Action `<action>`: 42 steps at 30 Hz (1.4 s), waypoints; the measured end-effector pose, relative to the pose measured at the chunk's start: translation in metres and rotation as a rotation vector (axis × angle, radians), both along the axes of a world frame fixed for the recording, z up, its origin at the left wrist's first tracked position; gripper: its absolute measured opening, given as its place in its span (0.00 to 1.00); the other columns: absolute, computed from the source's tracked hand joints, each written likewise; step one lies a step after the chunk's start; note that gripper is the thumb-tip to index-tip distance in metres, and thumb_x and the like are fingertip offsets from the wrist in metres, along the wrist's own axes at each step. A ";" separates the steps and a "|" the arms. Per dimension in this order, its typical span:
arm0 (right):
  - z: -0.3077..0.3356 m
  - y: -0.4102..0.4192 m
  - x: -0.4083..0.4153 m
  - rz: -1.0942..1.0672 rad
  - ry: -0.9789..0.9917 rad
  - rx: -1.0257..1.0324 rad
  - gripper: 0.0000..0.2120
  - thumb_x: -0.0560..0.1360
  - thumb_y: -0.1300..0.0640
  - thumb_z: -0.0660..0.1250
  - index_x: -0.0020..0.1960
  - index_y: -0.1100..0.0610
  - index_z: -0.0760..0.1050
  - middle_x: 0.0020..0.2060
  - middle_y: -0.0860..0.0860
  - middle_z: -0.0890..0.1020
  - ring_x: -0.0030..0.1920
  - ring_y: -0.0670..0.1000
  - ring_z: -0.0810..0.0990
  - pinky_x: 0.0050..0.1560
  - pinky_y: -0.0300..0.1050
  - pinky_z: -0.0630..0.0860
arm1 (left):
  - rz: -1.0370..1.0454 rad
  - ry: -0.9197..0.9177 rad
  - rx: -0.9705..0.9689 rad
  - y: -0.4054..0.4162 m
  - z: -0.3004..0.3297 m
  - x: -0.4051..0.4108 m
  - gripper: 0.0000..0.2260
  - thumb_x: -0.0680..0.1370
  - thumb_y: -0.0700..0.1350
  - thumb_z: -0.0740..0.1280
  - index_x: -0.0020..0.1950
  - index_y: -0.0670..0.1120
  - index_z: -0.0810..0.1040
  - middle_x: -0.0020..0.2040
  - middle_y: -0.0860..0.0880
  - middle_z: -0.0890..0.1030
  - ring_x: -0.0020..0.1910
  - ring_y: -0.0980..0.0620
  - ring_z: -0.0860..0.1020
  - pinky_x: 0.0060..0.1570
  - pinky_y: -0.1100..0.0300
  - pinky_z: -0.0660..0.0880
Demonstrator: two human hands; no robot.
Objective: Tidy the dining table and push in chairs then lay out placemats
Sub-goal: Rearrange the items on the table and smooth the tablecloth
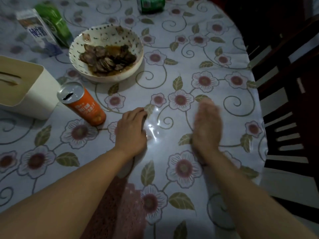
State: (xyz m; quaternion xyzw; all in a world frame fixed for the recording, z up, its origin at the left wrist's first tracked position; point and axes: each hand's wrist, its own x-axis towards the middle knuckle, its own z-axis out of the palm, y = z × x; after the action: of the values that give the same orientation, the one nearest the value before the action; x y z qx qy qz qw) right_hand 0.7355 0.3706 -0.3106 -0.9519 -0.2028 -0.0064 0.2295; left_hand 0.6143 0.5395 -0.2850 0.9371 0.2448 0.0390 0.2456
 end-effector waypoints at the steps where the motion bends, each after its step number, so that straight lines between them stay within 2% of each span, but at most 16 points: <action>1: 0.006 0.017 -0.029 0.105 0.032 0.041 0.23 0.81 0.51 0.43 0.75 0.49 0.57 0.73 0.50 0.64 0.73 0.49 0.61 0.72 0.49 0.61 | 0.024 -0.016 -0.023 0.004 -0.001 0.003 0.25 0.71 0.34 0.64 0.68 0.42 0.69 0.70 0.46 0.69 0.67 0.44 0.65 0.66 0.55 0.61; 4: 0.001 0.024 -0.104 0.671 -0.007 0.006 0.22 0.82 0.56 0.49 0.76 0.54 0.59 0.76 0.51 0.59 0.77 0.50 0.53 0.75 0.50 0.54 | 0.086 -0.065 -0.071 0.018 0.000 0.006 0.22 0.73 0.33 0.62 0.67 0.42 0.71 0.67 0.45 0.71 0.66 0.45 0.66 0.65 0.57 0.62; 6: -0.002 0.010 -0.086 0.910 -0.028 -0.060 0.23 0.80 0.56 0.51 0.75 0.53 0.60 0.76 0.51 0.59 0.76 0.54 0.56 0.74 0.50 0.54 | 0.079 -0.066 -0.076 0.029 -0.001 0.010 0.20 0.74 0.32 0.61 0.66 0.42 0.71 0.67 0.44 0.72 0.66 0.45 0.67 0.65 0.57 0.63; 9: 0.002 0.012 0.004 0.630 0.016 -0.081 0.20 0.82 0.55 0.52 0.74 0.45 0.60 0.72 0.44 0.66 0.71 0.46 0.65 0.69 0.50 0.66 | 0.039 -0.041 -0.087 0.044 -0.002 0.022 0.23 0.74 0.31 0.61 0.69 0.43 0.69 0.70 0.46 0.69 0.69 0.47 0.64 0.67 0.58 0.60; 11: 0.000 0.027 0.062 0.284 0.011 -0.080 0.24 0.82 0.58 0.52 0.77 0.51 0.55 0.76 0.50 0.60 0.75 0.50 0.57 0.72 0.55 0.61 | 0.007 -0.047 -0.092 0.051 0.000 0.034 0.23 0.75 0.32 0.61 0.70 0.43 0.67 0.71 0.46 0.68 0.70 0.48 0.63 0.68 0.59 0.59; 13: -0.005 0.057 0.068 0.166 -0.035 -0.102 0.27 0.80 0.62 0.54 0.77 0.58 0.51 0.77 0.56 0.55 0.76 0.55 0.52 0.75 0.57 0.54 | -0.005 -0.051 -0.086 0.055 0.000 0.046 0.24 0.74 0.33 0.61 0.70 0.43 0.67 0.70 0.46 0.69 0.69 0.47 0.64 0.68 0.59 0.59; 15: -0.009 0.078 0.035 0.318 -0.064 -0.103 0.27 0.79 0.62 0.53 0.77 0.57 0.52 0.76 0.57 0.58 0.76 0.56 0.55 0.75 0.56 0.54 | 0.034 -0.065 -0.074 0.056 -0.001 0.056 0.24 0.74 0.33 0.62 0.71 0.43 0.66 0.69 0.44 0.69 0.69 0.47 0.65 0.67 0.58 0.61; 17: -0.004 0.075 0.008 0.672 -0.034 -0.101 0.26 0.80 0.57 0.51 0.77 0.51 0.52 0.77 0.52 0.57 0.76 0.53 0.53 0.75 0.56 0.53 | 0.038 -0.082 -0.049 0.056 -0.002 0.064 0.24 0.74 0.33 0.62 0.71 0.43 0.65 0.68 0.43 0.70 0.67 0.46 0.67 0.66 0.55 0.65; 19: -0.002 0.055 0.038 0.825 -0.056 -0.105 0.24 0.81 0.54 0.52 0.76 0.46 0.54 0.77 0.45 0.56 0.76 0.47 0.52 0.75 0.52 0.52 | 0.000 -0.089 -0.011 0.055 -0.005 0.079 0.23 0.73 0.32 0.64 0.67 0.43 0.68 0.64 0.43 0.72 0.64 0.45 0.70 0.60 0.53 0.70; 21: -0.006 0.035 0.098 0.632 -0.076 -0.069 0.23 0.80 0.57 0.55 0.74 0.45 0.60 0.75 0.45 0.61 0.74 0.46 0.59 0.72 0.54 0.61 | -0.014 -0.081 0.021 0.055 -0.006 0.099 0.23 0.69 0.32 0.67 0.64 0.43 0.70 0.62 0.45 0.72 0.61 0.46 0.70 0.56 0.54 0.72; 23: -0.018 0.020 0.171 0.322 -0.132 -0.092 0.24 0.77 0.59 0.55 0.73 0.53 0.64 0.72 0.51 0.68 0.71 0.53 0.67 0.66 0.60 0.68 | -0.014 -0.076 0.067 0.057 -0.008 0.124 0.22 0.68 0.33 0.68 0.61 0.43 0.72 0.61 0.45 0.73 0.60 0.46 0.69 0.56 0.54 0.71; 27: -0.030 0.043 0.249 0.005 -0.083 -0.181 0.24 0.81 0.57 0.45 0.73 0.65 0.61 0.71 0.64 0.66 0.69 0.63 0.68 0.66 0.61 0.67 | 0.007 -0.046 0.129 0.064 -0.013 0.176 0.20 0.69 0.38 0.68 0.61 0.42 0.73 0.61 0.43 0.73 0.60 0.42 0.70 0.58 0.48 0.72; 29: -0.027 0.067 0.236 0.002 -0.172 -0.169 0.25 0.78 0.62 0.47 0.74 0.65 0.59 0.70 0.64 0.66 0.69 0.63 0.67 0.69 0.58 0.64 | 0.037 -0.036 0.119 0.067 -0.015 0.201 0.20 0.71 0.39 0.66 0.62 0.43 0.72 0.64 0.42 0.70 0.62 0.42 0.68 0.62 0.48 0.69; 34: -0.011 0.050 0.188 0.616 -0.155 -0.142 0.27 0.79 0.55 0.50 0.77 0.48 0.51 0.76 0.48 0.59 0.76 0.49 0.56 0.73 0.48 0.53 | 0.064 -0.058 0.093 0.074 -0.013 0.251 0.19 0.72 0.37 0.64 0.63 0.42 0.73 0.65 0.42 0.71 0.63 0.41 0.68 0.63 0.49 0.67; 39: -0.022 0.048 0.311 0.112 -0.146 -0.209 0.24 0.80 0.53 0.47 0.75 0.58 0.61 0.73 0.55 0.65 0.72 0.57 0.66 0.68 0.58 0.63 | 0.114 -0.088 0.058 0.090 -0.021 0.294 0.21 0.70 0.35 0.64 0.64 0.38 0.73 0.66 0.39 0.71 0.63 0.38 0.69 0.62 0.45 0.68; 42: -0.021 0.091 0.367 0.006 -0.032 -0.220 0.25 0.82 0.52 0.44 0.77 0.59 0.53 0.76 0.57 0.57 0.76 0.55 0.56 0.74 0.56 0.54 | 0.207 -0.074 0.098 0.104 -0.023 0.310 0.20 0.70 0.38 0.64 0.63 0.39 0.73 0.65 0.40 0.72 0.63 0.37 0.70 0.60 0.41 0.68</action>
State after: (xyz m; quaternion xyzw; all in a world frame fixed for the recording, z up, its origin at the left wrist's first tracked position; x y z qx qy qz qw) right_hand 1.1021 0.4616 -0.3318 -0.9705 -0.2089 0.0013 0.1201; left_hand 0.9243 0.6432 -0.3084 0.9155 0.3290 0.1106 0.2032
